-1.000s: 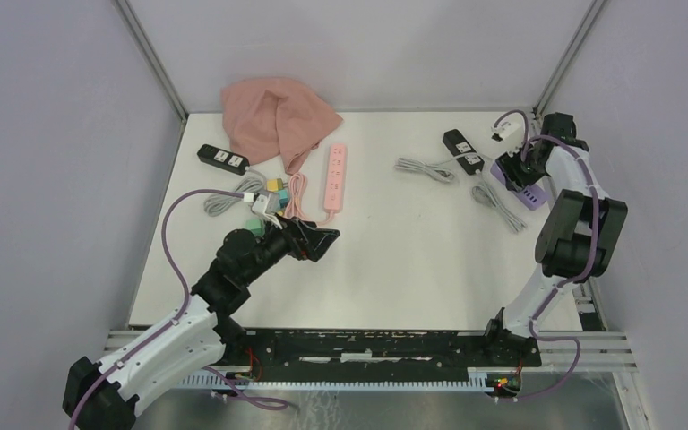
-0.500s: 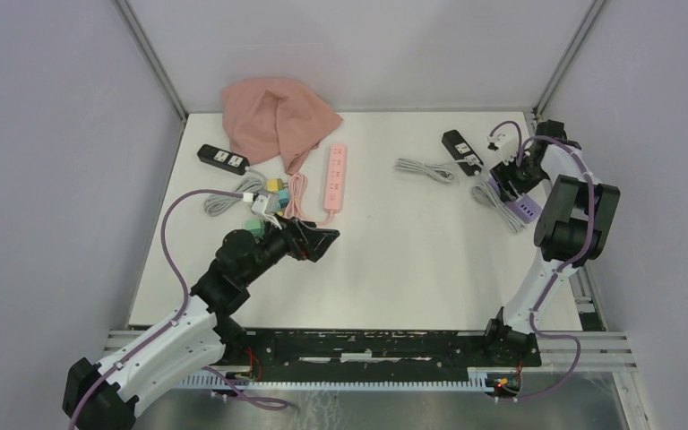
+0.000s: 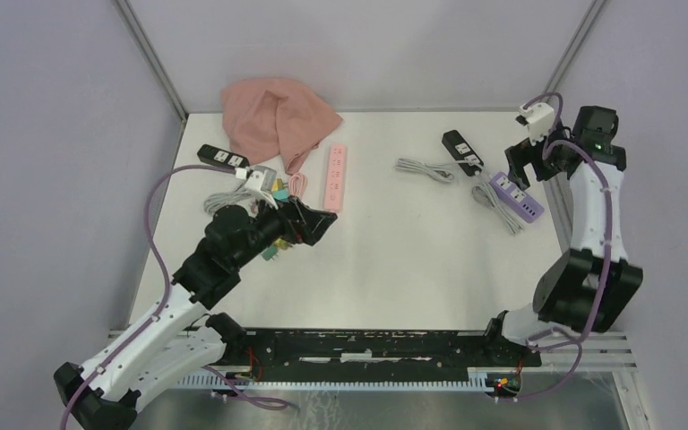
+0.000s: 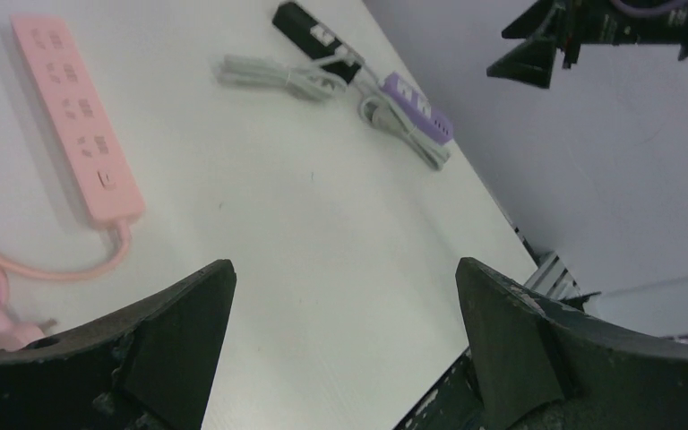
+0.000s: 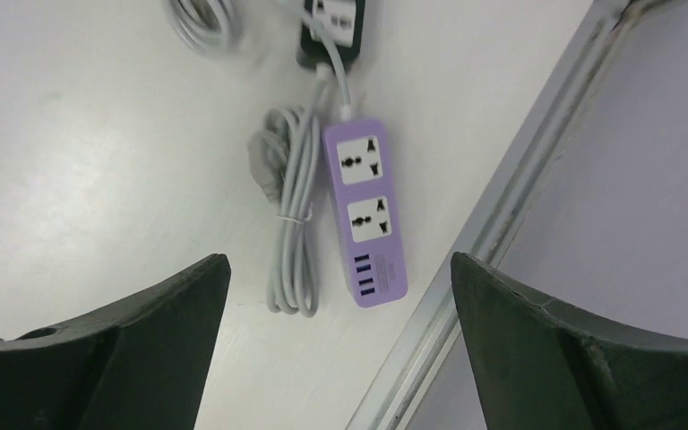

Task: Pull the plug off the socket
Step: Move the socket to the center of the board.

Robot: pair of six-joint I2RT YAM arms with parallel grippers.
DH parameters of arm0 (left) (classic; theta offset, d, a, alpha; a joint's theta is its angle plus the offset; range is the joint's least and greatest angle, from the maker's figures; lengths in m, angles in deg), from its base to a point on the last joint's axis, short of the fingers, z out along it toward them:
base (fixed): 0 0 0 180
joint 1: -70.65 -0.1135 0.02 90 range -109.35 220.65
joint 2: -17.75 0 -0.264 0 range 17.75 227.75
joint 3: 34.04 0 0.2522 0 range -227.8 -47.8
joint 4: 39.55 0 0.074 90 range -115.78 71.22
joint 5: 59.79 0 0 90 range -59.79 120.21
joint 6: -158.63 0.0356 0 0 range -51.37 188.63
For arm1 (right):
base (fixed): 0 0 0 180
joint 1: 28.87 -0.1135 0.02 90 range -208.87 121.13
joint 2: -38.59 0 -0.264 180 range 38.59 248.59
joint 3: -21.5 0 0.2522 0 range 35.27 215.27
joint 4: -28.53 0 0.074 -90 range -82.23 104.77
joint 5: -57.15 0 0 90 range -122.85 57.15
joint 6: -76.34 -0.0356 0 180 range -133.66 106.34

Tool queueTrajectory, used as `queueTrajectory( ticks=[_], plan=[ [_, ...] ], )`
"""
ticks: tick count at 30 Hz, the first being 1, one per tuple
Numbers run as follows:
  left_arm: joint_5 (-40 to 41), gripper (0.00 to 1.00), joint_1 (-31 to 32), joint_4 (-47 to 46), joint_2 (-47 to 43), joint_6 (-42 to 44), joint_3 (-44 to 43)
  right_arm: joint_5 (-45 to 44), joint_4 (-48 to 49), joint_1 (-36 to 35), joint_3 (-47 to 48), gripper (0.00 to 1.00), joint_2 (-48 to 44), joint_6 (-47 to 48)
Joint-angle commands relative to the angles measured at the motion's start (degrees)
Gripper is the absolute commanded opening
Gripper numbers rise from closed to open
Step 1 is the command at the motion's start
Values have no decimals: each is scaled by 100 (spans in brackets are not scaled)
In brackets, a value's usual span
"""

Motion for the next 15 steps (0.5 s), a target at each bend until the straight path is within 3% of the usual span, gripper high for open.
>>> queueTrajectory(
  ticks=[1, 8, 15],
  plan=[
    [303, 99, -16, 1259, 357, 957, -1685, 1171, -156, -3, -14, 99, -1464, -908],
    [685, 99, -16, 2692, 1318, 1713, -4428, 1521, -90, 12, 754, 99, -2564, -3205],
    [812, 100, -14, 3442, 1749, 1964, -6070, 2297, -798, 10, 1862, 99, -3019, -3724]
  ],
)
